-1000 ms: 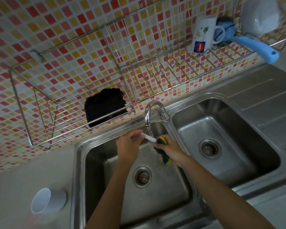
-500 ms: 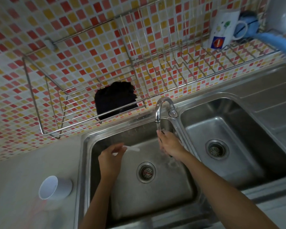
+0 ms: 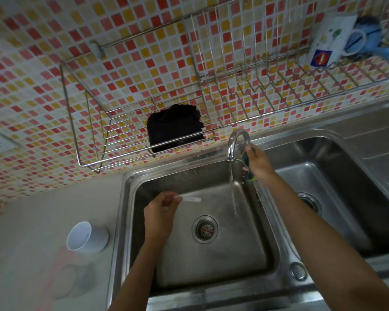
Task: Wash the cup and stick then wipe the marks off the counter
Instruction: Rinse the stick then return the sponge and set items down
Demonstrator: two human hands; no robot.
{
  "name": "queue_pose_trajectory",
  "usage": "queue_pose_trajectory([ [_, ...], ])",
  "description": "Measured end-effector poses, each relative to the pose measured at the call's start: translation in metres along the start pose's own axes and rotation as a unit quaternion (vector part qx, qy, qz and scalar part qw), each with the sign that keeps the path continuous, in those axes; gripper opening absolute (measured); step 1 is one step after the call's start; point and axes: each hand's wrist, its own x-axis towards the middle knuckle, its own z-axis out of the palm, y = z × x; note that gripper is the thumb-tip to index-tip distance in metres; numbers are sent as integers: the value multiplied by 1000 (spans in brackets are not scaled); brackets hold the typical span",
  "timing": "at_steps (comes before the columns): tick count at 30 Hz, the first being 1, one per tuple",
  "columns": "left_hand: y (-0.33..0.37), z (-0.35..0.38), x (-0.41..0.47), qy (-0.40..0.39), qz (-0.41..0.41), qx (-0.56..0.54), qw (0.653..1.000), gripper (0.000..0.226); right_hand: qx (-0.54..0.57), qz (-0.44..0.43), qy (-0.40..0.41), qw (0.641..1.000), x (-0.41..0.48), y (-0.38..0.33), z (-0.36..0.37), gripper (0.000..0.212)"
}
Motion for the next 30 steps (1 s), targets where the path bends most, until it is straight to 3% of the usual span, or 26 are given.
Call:
queue_pose_trajectory([
  [3,-3,-9,-4,9,16,19,1000,12,2,-1,53,999,-3,-4,-4,38],
  [6,-2,-25,-9,56,91,50,993,8,33,-51,125,990,-31,-4,6,35],
  [9,-10,-27,-14,84,137,79,984,5,-42,-67,171,982,-66,25,22,37],
  [13,-38,-18,-29,13,110,152,982,9,-190,7,116,975,-100,62,52,50],
  [16,-42,-21,-34,36,115,133,984,9,-149,-38,150,977,-114,50,60,38],
  [21,-55,-33,-33,40,119,109,986,6,-167,-16,109,980,-133,14,67,37],
  [24,-64,-45,-29,58,126,90,986,6,-82,-98,97,987,-157,-27,82,35],
  [27,-69,-71,-18,76,138,74,985,8,39,-219,89,971,-179,-92,104,41],
  [30,-74,-104,0,96,140,63,984,9,17,-302,93,949,-177,-170,128,40],
])
